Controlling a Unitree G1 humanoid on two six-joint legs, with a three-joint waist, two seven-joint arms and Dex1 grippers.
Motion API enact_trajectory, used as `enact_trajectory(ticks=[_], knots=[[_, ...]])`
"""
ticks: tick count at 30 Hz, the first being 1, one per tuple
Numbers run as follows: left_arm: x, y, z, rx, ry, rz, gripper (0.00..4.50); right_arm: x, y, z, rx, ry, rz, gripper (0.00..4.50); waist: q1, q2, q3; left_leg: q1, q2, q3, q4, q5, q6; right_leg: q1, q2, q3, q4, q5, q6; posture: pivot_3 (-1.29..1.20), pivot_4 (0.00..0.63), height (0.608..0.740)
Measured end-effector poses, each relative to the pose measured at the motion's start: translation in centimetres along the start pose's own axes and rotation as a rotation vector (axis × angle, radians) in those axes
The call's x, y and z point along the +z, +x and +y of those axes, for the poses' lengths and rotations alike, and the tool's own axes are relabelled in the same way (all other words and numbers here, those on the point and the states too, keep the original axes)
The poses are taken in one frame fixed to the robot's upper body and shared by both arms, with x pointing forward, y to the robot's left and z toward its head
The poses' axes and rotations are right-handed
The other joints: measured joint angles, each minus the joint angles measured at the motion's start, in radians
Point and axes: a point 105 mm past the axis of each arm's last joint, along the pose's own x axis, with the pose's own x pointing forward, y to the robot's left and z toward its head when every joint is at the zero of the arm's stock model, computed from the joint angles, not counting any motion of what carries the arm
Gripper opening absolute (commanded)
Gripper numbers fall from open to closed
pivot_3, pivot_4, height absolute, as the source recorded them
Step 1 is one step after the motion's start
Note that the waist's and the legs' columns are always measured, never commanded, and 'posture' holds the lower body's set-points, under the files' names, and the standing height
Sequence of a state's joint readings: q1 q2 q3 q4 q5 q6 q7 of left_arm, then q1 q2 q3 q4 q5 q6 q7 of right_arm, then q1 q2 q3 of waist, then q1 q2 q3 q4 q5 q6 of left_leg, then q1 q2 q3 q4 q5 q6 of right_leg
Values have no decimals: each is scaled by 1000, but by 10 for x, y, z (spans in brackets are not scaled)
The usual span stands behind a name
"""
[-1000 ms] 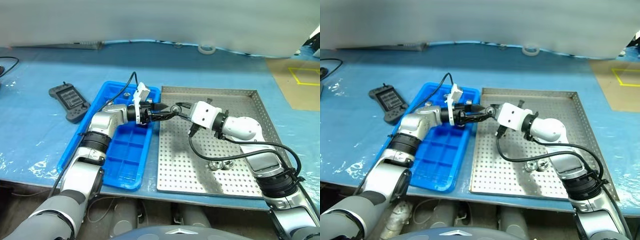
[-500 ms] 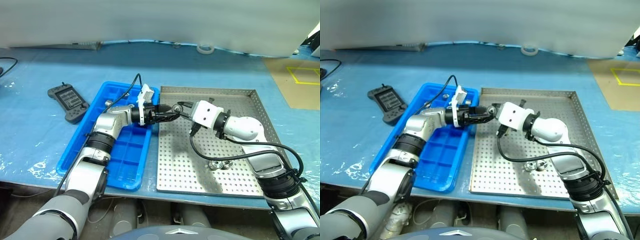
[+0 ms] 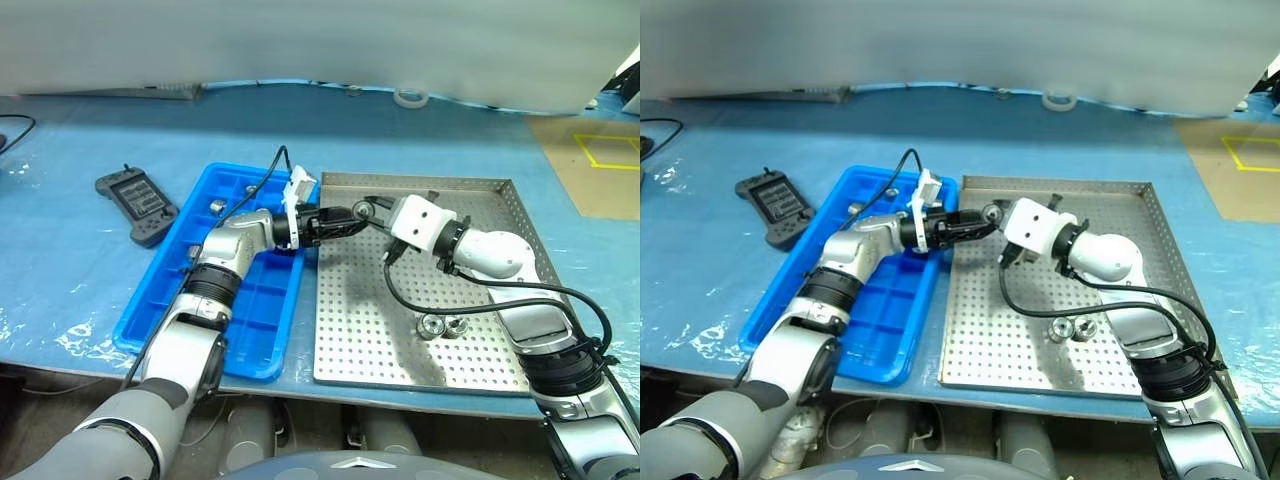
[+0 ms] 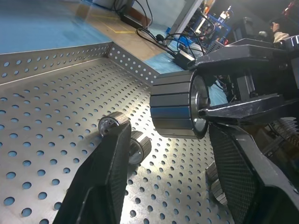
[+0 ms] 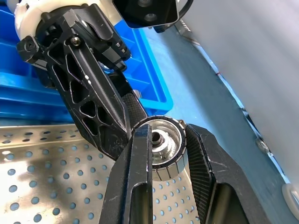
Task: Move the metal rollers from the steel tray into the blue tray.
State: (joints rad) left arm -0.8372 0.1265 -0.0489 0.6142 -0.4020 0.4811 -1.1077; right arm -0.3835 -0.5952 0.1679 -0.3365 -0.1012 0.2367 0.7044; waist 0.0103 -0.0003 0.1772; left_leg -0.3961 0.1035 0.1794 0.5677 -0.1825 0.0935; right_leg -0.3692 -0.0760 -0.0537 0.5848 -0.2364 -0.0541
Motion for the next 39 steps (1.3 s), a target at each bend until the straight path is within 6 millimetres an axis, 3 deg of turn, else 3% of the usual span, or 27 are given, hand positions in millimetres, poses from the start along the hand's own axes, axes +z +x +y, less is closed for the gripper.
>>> enact_trajectory(ticks=[3, 18, 23, 39], knots=[[1, 1, -1, -7, -11, -15, 2159, 0, 0, -2, -7, 2, 4, 690, 0, 0, 0, 0, 0, 0, 0, 0, 0, 0, 0, 0, 0, 0, 0, -218, 150, 740], [3, 11, 2, 15, -60, -61, 2159, -2, -2, -9, -41, -3, 20, 690, 1, 0, 0, -1, 0, 0, 2, -1, 2, 0, 0, 0, 0, 0, 0, -224, 150, 740], [8, 11, 2, 7, -96, -109, 1069, -3, -3, -12, -56, -4, 20, 690, -3, 0, 0, -1, 0, 0, 2, -1, 2, 0, 0, 0, 0, 0, 0, -224, 150, 740], [8, 13, 4, 21, -99, -117, 1033, -5, -3, -13, -73, 31, 26, 684, -2, 0, 0, -2, 0, 0, 2, -2, 3, -1, 0, 0, 0, 0, 0, -224, 150, 740]])
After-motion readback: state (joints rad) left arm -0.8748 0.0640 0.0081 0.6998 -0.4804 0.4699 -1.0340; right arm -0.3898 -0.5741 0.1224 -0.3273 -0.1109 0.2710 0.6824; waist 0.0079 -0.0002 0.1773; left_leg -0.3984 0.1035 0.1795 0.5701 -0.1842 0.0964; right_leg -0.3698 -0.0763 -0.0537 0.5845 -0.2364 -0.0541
